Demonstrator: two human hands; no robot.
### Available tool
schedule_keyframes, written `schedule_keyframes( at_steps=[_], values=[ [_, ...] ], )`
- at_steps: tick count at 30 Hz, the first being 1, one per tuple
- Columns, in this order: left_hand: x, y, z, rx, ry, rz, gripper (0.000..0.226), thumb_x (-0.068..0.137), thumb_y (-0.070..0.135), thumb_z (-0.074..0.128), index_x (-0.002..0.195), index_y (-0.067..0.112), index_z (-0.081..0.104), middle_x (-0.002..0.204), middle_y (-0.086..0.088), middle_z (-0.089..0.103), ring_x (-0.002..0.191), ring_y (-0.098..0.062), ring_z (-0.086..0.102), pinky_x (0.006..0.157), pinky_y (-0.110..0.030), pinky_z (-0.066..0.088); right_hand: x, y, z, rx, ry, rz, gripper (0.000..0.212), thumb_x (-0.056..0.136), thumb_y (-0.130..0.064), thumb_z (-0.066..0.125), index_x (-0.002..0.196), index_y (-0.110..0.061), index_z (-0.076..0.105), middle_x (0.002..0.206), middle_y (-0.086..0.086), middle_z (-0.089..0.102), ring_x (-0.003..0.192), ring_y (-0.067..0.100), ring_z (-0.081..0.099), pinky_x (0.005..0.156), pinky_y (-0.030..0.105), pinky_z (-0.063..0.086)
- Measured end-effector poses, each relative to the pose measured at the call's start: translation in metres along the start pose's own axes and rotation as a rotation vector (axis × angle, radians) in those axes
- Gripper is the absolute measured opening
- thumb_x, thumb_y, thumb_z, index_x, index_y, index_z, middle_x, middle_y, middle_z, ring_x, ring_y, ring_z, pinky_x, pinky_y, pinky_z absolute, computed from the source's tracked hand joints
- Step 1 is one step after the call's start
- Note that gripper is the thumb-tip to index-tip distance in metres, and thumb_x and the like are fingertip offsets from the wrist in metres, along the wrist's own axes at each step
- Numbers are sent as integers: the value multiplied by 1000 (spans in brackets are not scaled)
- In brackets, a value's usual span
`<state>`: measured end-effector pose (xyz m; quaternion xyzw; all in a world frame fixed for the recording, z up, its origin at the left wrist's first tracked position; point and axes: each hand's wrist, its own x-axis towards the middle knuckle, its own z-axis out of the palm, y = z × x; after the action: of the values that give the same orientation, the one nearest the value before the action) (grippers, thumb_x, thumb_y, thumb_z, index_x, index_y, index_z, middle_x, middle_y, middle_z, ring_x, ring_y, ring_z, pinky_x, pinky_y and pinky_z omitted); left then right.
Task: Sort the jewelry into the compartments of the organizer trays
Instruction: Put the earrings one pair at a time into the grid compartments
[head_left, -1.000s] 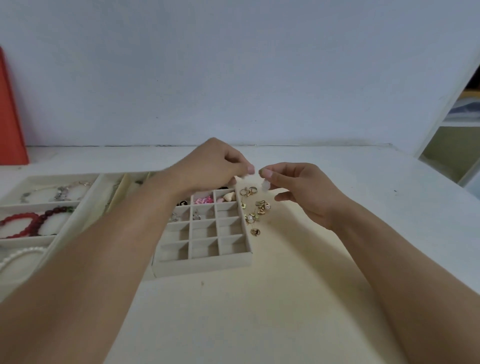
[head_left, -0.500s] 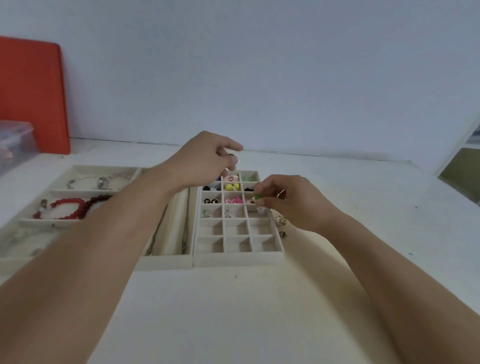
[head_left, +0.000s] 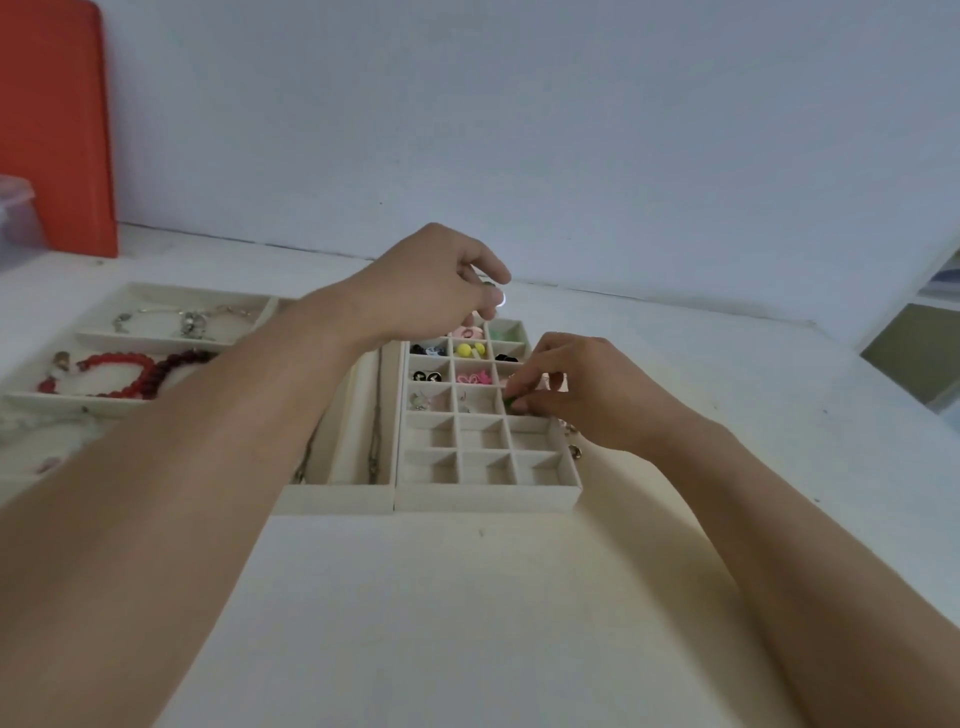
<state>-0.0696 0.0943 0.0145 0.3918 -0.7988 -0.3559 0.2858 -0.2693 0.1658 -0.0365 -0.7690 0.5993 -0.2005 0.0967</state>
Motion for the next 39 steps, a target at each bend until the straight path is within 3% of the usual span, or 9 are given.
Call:
schedule_keyframes(
  at_steps=[10, 14, 20, 23, 27, 31, 33, 36, 39],
  values=[
    [-2, -1, 3, 4, -24, -19, 16, 96, 20, 66, 111, 21, 70, 83, 5, 76, 77, -18, 71, 66, -31, 52, 0, -3, 4, -13, 39, 92, 8, 83, -25, 82, 86, -32, 80, 86, -11, 62, 70, -7, 53, 61, 11, 34],
    [-2, -1, 5, 9, -28, -41, 12, 93, 22, 70, 105, 20, 70, 82, 5, 77, 69, -5, 67, 58, -24, 50, -1, -6, 4, -63, 18, 98, 11, 86, -25, 78, 94, -33, 81, 88, -13, 59, 69, -4, 51, 62, 10, 33],
    [-3, 0, 8, -18, -19, -71, 23, 83, 23, 82, 97, 12, 67, 78, 2, 77, 79, -17, 74, 49, -19, 45, -2, -7, 6, -25, 83, 106, 9, 84, -24, 80, 90, -31, 81, 87, -7, 60, 73, 4, 52, 67, 23, 41],
    [-5, 1, 9, -5, -21, -62, 24, 82, 25, 83, 95, 11, 68, 79, 1, 77, 82, -19, 74, 57, -21, 49, -3, -6, 8, -8, 108, 118, 6, 81, -27, 83, 87, -29, 81, 85, -6, 61, 75, 6, 54, 69, 27, 44],
    [-5, 0, 11, 40, -19, -40, 22, 78, 27, 85, 90, 15, 72, 84, -1, 76, 64, -7, 65, 58, -16, 45, -6, 1, 2, 101, 167, 148, 6, 81, -28, 83, 83, -33, 80, 81, -10, 63, 69, 1, 55, 60, 12, 40],
    [-3, -1, 15, 69, -20, -15, 20, 76, 28, 87, 87, 18, 73, 85, 0, 72, 60, -1, 59, 53, -13, 42, -11, 7, -9, 281, 373, 180, 10, 85, -27, 79, 92, -34, 76, 81, -13, 69, 67, 1, 55, 61, 12, 42],
    [-4, 0, 18, 56, -36, 8, 20, 74, 26, 89, 85, 18, 73, 81, 2, 71, 57, 3, 58, 53, -11, 43, -15, 5, -9, 411, 358, 150, 18, 86, -27, 79, 103, -32, 74, 87, -14, 74, 73, 4, 62, 68, 19, 50],
    [-5, 2, 23, 52, -55, 43, 24, 70, 32, 91, 82, 20, 74, 80, -1, 74, 63, -10, 66, 64, -28, 53, -18, -1, -6, 612, 267, 123, 23, 88, -27, 76, 111, -24, 73, 96, -8, 78, 89, 17, 71, 78, 31, 54],
    [-6, 3, 27, 60, -80, 52, 22, 70, 27, 91, 81, 20, 73, 78, -2, 75, 67, -20, 68, 73, -38, 58, -19, -3, -3, 728, 211, 134, 19, 89, -18, 75, 108, -18, 74, 94, -2, 79, 88, 14, 74, 74, 25, 54]
  ],
)
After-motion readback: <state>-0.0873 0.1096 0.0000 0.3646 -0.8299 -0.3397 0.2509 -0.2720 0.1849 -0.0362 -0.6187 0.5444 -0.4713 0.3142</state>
